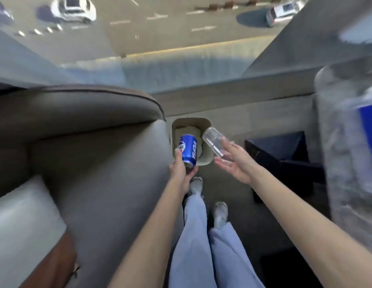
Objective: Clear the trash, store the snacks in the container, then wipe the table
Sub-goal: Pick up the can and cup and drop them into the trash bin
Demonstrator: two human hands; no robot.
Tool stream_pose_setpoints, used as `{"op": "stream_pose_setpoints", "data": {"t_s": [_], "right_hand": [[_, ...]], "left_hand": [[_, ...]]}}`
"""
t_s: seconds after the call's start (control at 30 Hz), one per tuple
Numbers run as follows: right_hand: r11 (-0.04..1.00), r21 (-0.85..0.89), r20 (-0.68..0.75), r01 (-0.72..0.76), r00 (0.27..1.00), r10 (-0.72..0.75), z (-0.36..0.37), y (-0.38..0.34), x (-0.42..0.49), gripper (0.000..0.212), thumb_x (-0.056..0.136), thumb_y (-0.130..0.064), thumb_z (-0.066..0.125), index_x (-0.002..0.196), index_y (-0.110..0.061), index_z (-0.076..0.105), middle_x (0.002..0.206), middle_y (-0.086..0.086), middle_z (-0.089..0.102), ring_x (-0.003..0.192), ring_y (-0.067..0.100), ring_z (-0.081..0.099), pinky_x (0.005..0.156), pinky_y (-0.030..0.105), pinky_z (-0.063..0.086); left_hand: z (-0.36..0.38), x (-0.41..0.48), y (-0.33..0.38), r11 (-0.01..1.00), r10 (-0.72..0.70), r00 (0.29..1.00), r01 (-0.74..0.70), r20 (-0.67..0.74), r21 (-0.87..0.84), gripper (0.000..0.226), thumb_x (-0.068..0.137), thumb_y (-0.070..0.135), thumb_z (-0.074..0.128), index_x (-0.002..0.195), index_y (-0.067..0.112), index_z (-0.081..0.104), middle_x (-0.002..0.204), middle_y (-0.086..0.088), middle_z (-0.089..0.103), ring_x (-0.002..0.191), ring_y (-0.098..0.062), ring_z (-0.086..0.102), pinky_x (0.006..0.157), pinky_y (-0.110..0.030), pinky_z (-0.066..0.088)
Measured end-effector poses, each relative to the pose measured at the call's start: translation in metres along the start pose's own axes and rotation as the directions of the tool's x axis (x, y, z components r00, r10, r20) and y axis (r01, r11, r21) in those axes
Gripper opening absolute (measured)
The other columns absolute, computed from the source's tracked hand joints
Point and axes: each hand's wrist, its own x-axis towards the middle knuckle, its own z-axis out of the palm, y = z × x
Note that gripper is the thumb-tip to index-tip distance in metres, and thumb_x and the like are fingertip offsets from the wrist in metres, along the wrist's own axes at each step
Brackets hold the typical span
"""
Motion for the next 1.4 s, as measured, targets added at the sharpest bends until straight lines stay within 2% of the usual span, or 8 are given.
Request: {"op": "stream_pose_setpoints", "data": {"t_s": [0.2, 0.33, 0.43, 0.53, 0.77, 0.9, 1.07, 1.4], "right_hand": [[0.96, -0.269, -0.211, 0.082, 0.967, -0.142, -0.005, 0.051, 0.15, 0.056, 0.081, -0.015, 0.074, 0.118, -0.016, 0.032, 0.128, 0.016, 0.047, 0.115, 0.032, 0.059, 0.094, 0.039, 0.053], [0.339, -0.905, -0.009, 0.257, 0.785, -0.619, -0.002, 0.077, 0.225, 0.057, 0.08, -0.019, 0.071, 0.124, -0.013, 0.036, 0.129, 0.011, 0.041, 0.111, 0.03, 0.05, 0.083, 0.036, 0.044], [-0.09, -0.982, 0.177, 0.163, 0.673, -0.718, 0.0, 0.087, 0.277, 0.06, 0.077, -0.024, 0.075, 0.125, -0.015, 0.041, 0.125, 0.011, 0.044, 0.106, 0.032, 0.05, 0.078, 0.04, 0.048], [-0.345, -0.935, 0.305, 0.084, 0.686, -0.66, 0.002, 0.1, 0.324, 0.059, 0.078, -0.017, 0.072, 0.128, -0.016, 0.039, 0.125, 0.011, 0.044, 0.106, 0.03, 0.048, 0.077, 0.036, 0.048], [-0.299, -0.944, 0.271, 0.139, 0.842, -0.466, -0.005, 0.115, 0.373, 0.085, 0.078, -0.005, 0.072, 0.145, -0.021, 0.021, 0.15, 0.014, 0.022, 0.13, 0.037, 0.035, 0.095, 0.045, 0.047], [-0.299, -0.925, 0.357, 0.236, 0.812, -0.462, -0.005, 0.101, 0.337, 0.077, 0.086, -0.006, 0.063, 0.149, -0.018, 0.022, 0.148, 0.008, 0.032, 0.132, 0.032, 0.038, 0.099, 0.045, 0.047], [-0.431, -0.87, 0.427, 0.238, 0.801, -0.419, -0.008, 0.081, 0.239, 0.066, 0.089, -0.026, 0.061, 0.148, -0.015, 0.031, 0.148, 0.008, 0.037, 0.139, 0.027, 0.033, 0.114, 0.041, 0.031], [-0.282, -0.938, 0.314, 0.199, 0.831, -0.459, -0.001, 0.025, -0.025, 0.071, 0.093, -0.056, 0.045, 0.153, -0.029, 0.02, 0.162, 0.009, 0.018, 0.151, 0.029, 0.011, 0.122, 0.052, 0.01]], "left_hand": [[0.034, 0.144, -0.033, 0.963, 0.081, 0.983, -0.034, -0.167, 0.268, 0.058, 0.089, 0.041, 0.063, 0.128, 0.007, 0.036, 0.129, -0.016, 0.05, 0.113, -0.033, 0.06, 0.093, -0.04, 0.054], [0.04, 0.218, -0.05, 0.403, 0.576, 0.817, -0.263, -0.02, 0.877, 0.064, 0.085, 0.037, 0.065, 0.137, 0.016, 0.032, 0.127, -0.014, 0.04, 0.115, -0.034, 0.047, 0.093, -0.038, 0.042], [0.041, 0.271, -0.054, -0.038, 0.673, 0.715, -0.222, 0.19, 0.974, 0.068, 0.084, 0.033, 0.066, 0.141, 0.018, 0.031, 0.126, -0.014, 0.038, 0.112, -0.033, 0.044, 0.09, -0.04, 0.044], [0.045, 0.32, -0.06, -0.248, 0.641, 0.703, -0.191, 0.309, 0.95, 0.066, 0.086, 0.025, 0.067, 0.14, 0.016, 0.03, 0.13, -0.015, 0.036, 0.111, -0.032, 0.045, 0.091, -0.037, 0.044], [0.043, 0.375, -0.071, -0.438, 0.571, 0.717, -0.146, 0.4, 0.887, 0.071, 0.093, 0.025, 0.058, 0.149, 0.017, 0.015, 0.152, -0.018, 0.02, 0.135, -0.04, 0.03, 0.113, -0.048, 0.03], [0.023, 0.342, -0.058, -0.509, 0.517, 0.713, -0.19, 0.475, 0.839, 0.073, 0.096, 0.025, 0.053, 0.153, 0.017, 0.009, 0.161, -0.018, 0.004, 0.149, -0.039, 0.004, 0.123, -0.047, 0.009], [-0.001, 0.249, -0.037, -0.562, 0.33, 0.746, -0.338, 0.579, 0.755, 0.068, 0.099, 0.024, 0.044, 0.155, 0.018, 0.007, 0.164, -0.015, -0.004, 0.152, -0.032, -0.008, 0.124, -0.045, -0.001], [-0.007, -0.032, 0.011, -0.552, 0.268, 0.728, -0.42, 0.631, 0.72, 0.071, 0.094, 0.057, 0.04, 0.154, 0.027, 0.018, 0.164, -0.007, 0.01, 0.152, -0.03, 0.0, 0.119, -0.056, -0.004]]}}
